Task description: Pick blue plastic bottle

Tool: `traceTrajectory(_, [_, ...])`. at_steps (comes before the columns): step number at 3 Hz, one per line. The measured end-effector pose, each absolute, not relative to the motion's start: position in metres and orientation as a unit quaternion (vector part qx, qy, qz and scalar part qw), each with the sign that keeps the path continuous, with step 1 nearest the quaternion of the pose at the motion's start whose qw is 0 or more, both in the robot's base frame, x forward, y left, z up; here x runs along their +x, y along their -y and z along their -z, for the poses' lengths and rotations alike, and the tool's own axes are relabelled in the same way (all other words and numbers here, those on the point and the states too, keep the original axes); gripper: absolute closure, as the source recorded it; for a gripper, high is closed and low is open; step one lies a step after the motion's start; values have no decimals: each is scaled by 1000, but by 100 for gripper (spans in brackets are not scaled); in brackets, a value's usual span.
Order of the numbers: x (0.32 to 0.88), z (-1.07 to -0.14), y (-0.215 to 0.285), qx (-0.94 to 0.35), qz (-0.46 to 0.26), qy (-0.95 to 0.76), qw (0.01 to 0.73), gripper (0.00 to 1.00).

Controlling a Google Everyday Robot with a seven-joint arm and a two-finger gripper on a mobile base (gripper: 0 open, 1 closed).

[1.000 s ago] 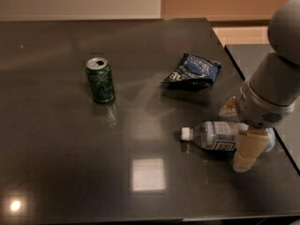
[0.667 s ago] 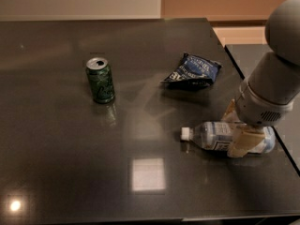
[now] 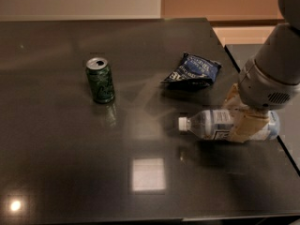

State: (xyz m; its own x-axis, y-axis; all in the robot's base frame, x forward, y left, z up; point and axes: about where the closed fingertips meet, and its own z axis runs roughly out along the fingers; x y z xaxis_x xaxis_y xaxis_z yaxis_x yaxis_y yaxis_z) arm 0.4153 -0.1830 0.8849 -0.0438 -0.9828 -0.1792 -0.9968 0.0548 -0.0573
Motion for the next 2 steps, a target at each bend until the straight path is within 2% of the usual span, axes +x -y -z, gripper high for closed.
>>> traceTrajectory(1, [435, -952, 159, -701, -29, -703, 120, 100])
traceTrajectory(2, [436, -952, 159, -701, -28, -703, 121, 100])
